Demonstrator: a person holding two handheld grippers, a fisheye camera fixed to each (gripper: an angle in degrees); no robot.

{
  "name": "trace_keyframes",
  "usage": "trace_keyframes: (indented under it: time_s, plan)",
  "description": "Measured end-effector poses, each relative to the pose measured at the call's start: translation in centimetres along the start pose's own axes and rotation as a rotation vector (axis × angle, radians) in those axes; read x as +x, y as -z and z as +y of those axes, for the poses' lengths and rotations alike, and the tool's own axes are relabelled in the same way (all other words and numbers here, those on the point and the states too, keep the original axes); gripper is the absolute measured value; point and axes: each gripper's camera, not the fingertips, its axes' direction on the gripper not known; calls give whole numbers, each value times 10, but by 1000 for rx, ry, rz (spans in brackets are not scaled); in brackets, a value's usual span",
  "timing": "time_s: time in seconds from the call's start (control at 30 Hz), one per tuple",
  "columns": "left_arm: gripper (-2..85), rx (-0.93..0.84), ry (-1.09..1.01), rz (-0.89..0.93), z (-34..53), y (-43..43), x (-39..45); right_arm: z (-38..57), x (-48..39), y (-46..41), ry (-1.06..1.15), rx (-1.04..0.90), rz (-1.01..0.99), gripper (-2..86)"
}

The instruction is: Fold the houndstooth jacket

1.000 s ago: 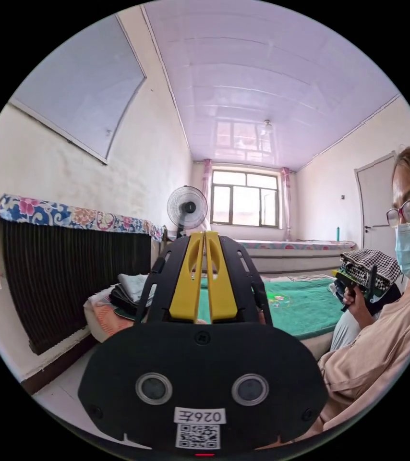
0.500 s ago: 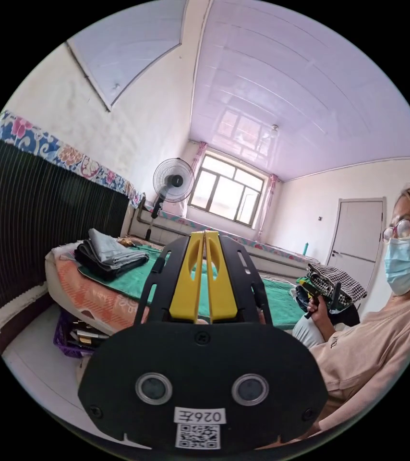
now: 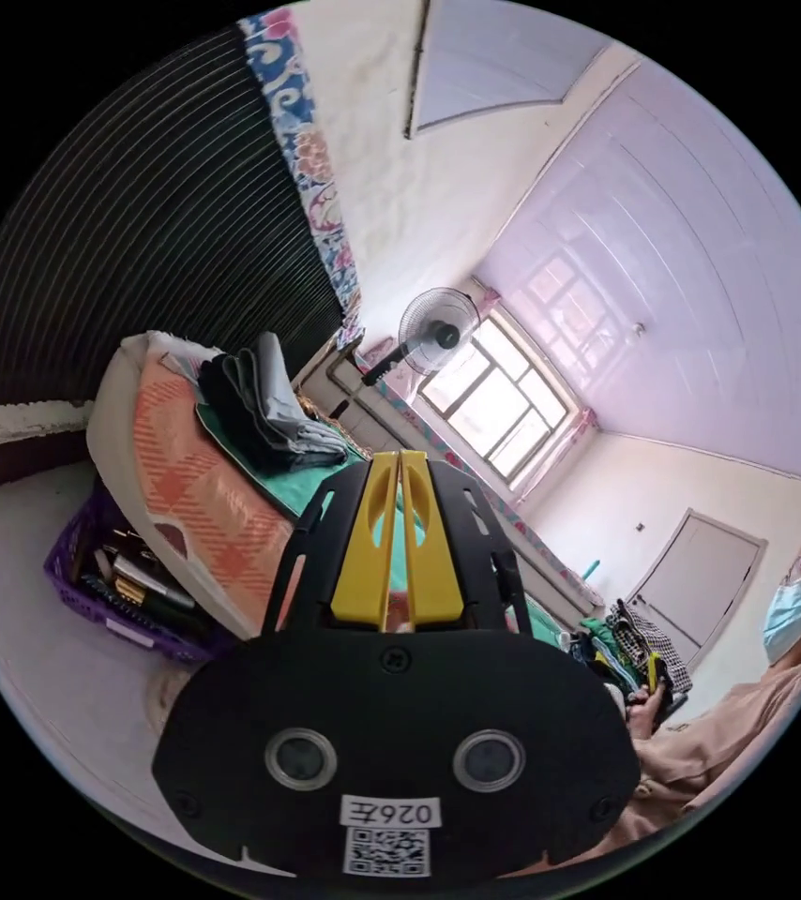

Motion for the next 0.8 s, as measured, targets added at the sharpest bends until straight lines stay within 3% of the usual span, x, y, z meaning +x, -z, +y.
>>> trace_keyframes:
  time_s: [0.13,0.2,0.27,0.47,0.63,0.8]
  plan:
    - [-10,144,119,179,14,-34,-85,29,59,54,-93,-21,214,-10]
    - [-10,277,282,396,35,-62,-142,56,86,68,-109,-66,327,-10]
    - [-10,255,343,466,44,-90,-168,78,105,73,-123,-60,362,-10]
    - [-10,119,397,420,58,-164,-203,120,158,69,-266,33,330,-10]
    - [-10,254,494,433,70,-161,-239,118,190,38,-306,48,387,-10]
    - [-10,238,540,491,80,-186,-259,119,206,9,-315,-127,453,-10]
